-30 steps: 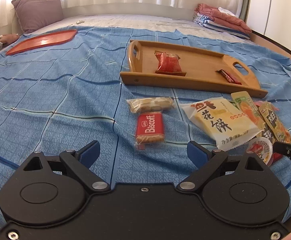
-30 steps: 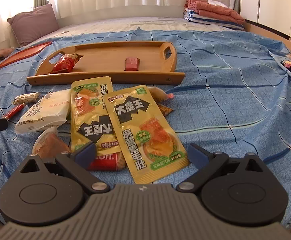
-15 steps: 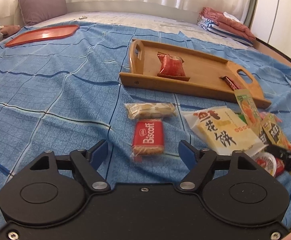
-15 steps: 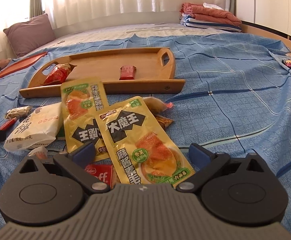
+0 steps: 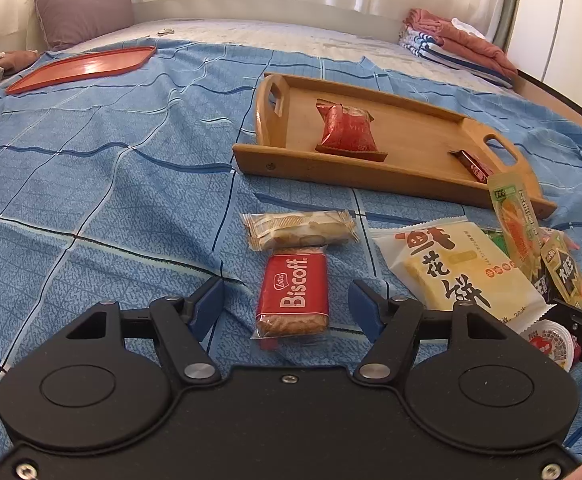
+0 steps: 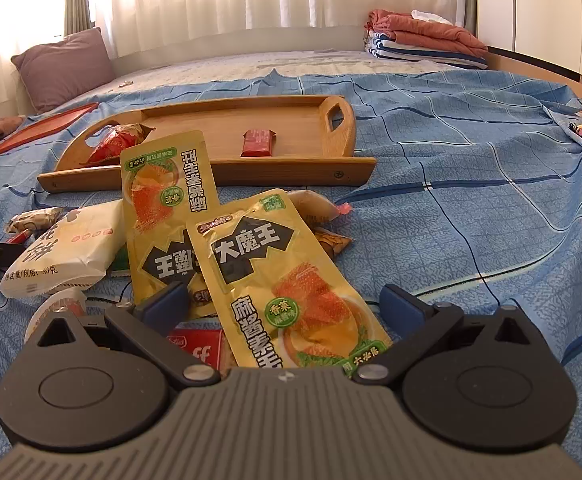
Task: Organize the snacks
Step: 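Grasp the Biscoff biscuit with the left tool while the right tool grasps a yellow packet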
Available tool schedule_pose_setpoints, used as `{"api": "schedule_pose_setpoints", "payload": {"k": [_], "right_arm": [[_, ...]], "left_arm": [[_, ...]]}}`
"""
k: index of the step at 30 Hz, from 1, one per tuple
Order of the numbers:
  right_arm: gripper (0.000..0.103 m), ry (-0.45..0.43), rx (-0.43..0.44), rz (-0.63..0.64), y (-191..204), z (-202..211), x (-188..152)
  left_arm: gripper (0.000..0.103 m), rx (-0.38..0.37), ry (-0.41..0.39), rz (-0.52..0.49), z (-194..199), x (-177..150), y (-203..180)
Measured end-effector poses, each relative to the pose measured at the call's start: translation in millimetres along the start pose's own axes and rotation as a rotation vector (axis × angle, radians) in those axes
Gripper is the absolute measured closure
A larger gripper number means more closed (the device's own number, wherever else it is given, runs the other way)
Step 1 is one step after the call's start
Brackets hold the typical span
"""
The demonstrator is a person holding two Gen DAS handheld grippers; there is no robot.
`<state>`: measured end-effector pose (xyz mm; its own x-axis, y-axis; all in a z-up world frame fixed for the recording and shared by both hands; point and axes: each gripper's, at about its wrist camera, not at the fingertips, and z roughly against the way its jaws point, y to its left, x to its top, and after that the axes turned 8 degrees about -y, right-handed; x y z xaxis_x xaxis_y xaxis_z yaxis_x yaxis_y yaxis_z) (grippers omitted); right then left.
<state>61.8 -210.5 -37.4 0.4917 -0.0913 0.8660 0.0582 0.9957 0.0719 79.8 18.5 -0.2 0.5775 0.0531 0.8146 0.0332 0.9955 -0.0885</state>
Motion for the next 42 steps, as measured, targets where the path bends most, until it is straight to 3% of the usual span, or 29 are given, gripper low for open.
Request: {"api": "schedule_pose_setpoints", "payload": {"k": [4,9,13,15,18,22,28,35,36,37,38,42], "right_arm": [[0.0,-0.003,-0.001,0.001,0.4,0.2,0.3],[0.0,0.006,-0.024,0.004,2.7,0.7,2.3],[0.0,-0.008,-0.041,0.042,9.3,1.8,4.5],[0.001,-0.007,-0.035,0.037,8.6,1.2,6.3],[0.009,0.012,-0.004,0.017,6.6,1.0,9.0],[0.032,0.038,0.033,0.045,13.4,6.6,14.6],[0.036,0.02,0.027,0.077,20.6,19.3,20.5],[0.037,0.004,0.059,0.003,12.4,34.0,38.0],[0.045,-0.003,0.061,-0.009,11.2,36.1,40.4],[0.064,-0.003,0.068,-0.016,10.3,37.4,43.1],[0.071,0.005,0.064,-0.024,9.9,37.3,46.1],[0.071,0.028,0.038,0.003,10.6,29.9,54.0]], "left_arm": [[0.028,-0.002,0.01,-0.041,-2.9,-1.3,-5.7],[0.03,0.013,0.022,-0.031,-3.5,2.1,-8.0],[0.053,0.029,0.008,-0.046,0.5,3.9,-5.4],[0.07,0.033,0.002,-0.052,3.3,4.4,-3.4],[0.07,0.032,0.007,-0.037,7.8,6.0,-0.9],[0.071,0.021,-0.007,-0.042,16.9,6.8,-3.2],[0.071,0.008,-0.042,-0.054,32.4,10.7,-8.9],[0.071,-0.007,-0.117,-0.083,53.5,27.5,-13.9],[0.071,-0.009,-0.126,-0.084,56.0,29.7,-14.6],[0.071,-0.012,-0.133,-0.086,58.0,32.1,-15.2],[0.071,-0.015,-0.137,-0.09,59.0,34.2,-16.1],[0.071,-0.014,-0.151,-0.1,60.2,41.0,-18.4]]}}
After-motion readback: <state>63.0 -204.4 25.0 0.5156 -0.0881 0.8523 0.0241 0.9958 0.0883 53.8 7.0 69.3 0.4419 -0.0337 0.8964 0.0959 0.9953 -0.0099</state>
